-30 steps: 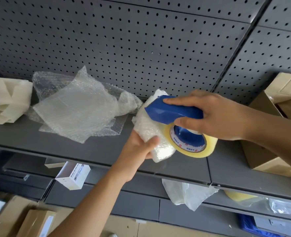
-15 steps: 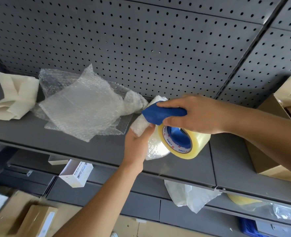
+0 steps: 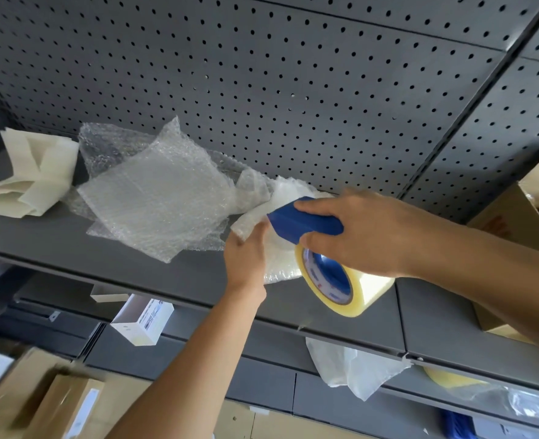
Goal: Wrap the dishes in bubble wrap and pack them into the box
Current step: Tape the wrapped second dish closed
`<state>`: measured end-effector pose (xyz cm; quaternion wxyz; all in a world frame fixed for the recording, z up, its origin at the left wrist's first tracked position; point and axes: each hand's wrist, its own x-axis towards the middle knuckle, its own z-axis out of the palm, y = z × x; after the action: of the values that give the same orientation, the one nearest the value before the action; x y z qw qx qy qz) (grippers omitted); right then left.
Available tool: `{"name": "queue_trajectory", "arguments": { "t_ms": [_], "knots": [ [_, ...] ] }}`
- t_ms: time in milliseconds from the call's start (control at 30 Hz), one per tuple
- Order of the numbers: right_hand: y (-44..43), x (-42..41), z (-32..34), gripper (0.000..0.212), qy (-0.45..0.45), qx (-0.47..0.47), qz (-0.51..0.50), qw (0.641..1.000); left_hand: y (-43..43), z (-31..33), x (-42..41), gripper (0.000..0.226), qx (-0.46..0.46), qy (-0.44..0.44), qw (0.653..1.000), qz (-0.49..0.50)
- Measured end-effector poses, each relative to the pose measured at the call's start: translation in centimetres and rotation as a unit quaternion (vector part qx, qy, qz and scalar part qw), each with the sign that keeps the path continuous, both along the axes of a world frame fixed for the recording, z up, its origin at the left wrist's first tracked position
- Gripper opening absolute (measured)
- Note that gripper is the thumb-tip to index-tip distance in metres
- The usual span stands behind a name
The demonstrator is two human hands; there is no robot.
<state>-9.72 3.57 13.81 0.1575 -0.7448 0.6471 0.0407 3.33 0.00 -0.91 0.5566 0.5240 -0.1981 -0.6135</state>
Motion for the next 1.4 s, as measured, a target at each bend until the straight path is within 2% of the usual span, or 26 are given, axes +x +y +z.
{"name": "queue_trajectory", "arguments": {
  "t_ms": [67, 100, 200, 267, 367, 533, 600, 700, 733, 833, 1000, 1067, 1133, 1200, 1267, 1333, 1400],
  "knots": [
    [0.8, -0.2, 0.5, 0.038, -0.005, 0.008, 0.003, 1.0, -0.3, -0.1, 0.4, 0.062, -0.014, 0.011, 1.0, 0.006],
    [1.1, -0.3, 0.8, 0.034, -0.01, 0.013, -0.001, 1.0, -0.3, 0.1, 0.5, 0.062, -0.028, 0.014, 1.0, -0.001],
    [1.1, -0.1, 1.4, 0.031, 0.008, 0.026, 0.001, 1.0, -0.2, 1.1, 0.5, 0.024, -0.036, 0.054, 0.996, -0.056],
    [0.8, 0.1, 2.0, 0.033, 0.035, 0.035, -0.002, 0.999, -0.2, 1.7, 0.6, 0.011, -0.019, 0.054, 0.995, -0.082],
    [0.2, -0.2, 3.0, 0.037, 0.058, 0.041, -0.002, 0.997, -0.1, 1.9, 1.3, 0.016, -0.019, 0.064, 0.989, -0.135],
    [0.6, 0.0, 3.9, 0.047, 0.069, 0.063, -0.006, 0.996, 0.7, 2.9, 1.3, 0.025, -0.045, 0.074, 0.984, -0.158],
    [0.5, 0.2, 4.0, 0.044, 0.087, 0.051, 0.0, 0.995, 1.0, 3.3, 0.7, 0.028, -0.062, 0.02, 0.986, -0.152],
    [0.2, 0.7, 3.9, 0.062, 0.112, 0.067, 0.013, 0.991, 1.0, 2.2, 0.1, 0.032, -0.098, -0.054, 0.988, -0.107],
    [0.1, 0.8, 3.9, 0.062, 0.116, 0.08, 0.019, 0.99, 1.0, 1.8, -0.1, 0.029, -0.117, -0.079, 0.985, -0.096],
    [-0.3, 1.3, 4.2, 0.032, 0.131, 0.115, 0.033, 0.984, 1.0, 0.9, 0.0, 0.026, -0.181, -0.161, 0.966, -0.094],
    [-1.8, 1.9, 4.5, 0.045, 0.17, 0.14, 0.04, 0.975, 1.0, 0.6, 0.4, 0.027, -0.215, -0.273, 0.932, -0.107],
    [-2.3, 2.1, 4.5, 0.041, 0.176, 0.158, 0.042, 0.971, 1.0, 0.5, 0.7, 0.028, -0.234, -0.35, 0.898, -0.13],
    [-2.8, 2.2, 4.2, 0.031, 0.197, 0.166, 0.048, 0.965, 1.0, 0.5, 0.9, 0.028, -0.27, -0.428, 0.849, -0.154],
    [-3.0, 2.7, 3.9, 0.022, 0.229, 0.168, 0.061, 0.957, 0.9, 0.4, 0.9, 0.03, -0.307, -0.494, 0.797, -0.16],
    [-3.0, 3.4, 3.4, 0.021, 0.277, 0.185, 0.079, 0.939, 0.8, 0.2, 0.7, 0.031, -0.332, -0.542, 0.758, -0.147],
    [-2.8, 3.8, 2.7, 0.023, 0.324, 0.222, 0.093, 0.915, 0.4, 0.1, 1.0, 0.031, -0.335, -0.547, 0.76, -0.101],
    [-2.4, 3.3, 1.9, 0.025, 0.34, 0.247, 0.103, 0.901, -0.2, 0.5, 1.8, 0.036, -0.309, -0.512, 0.8, -0.051]
  ]
}}
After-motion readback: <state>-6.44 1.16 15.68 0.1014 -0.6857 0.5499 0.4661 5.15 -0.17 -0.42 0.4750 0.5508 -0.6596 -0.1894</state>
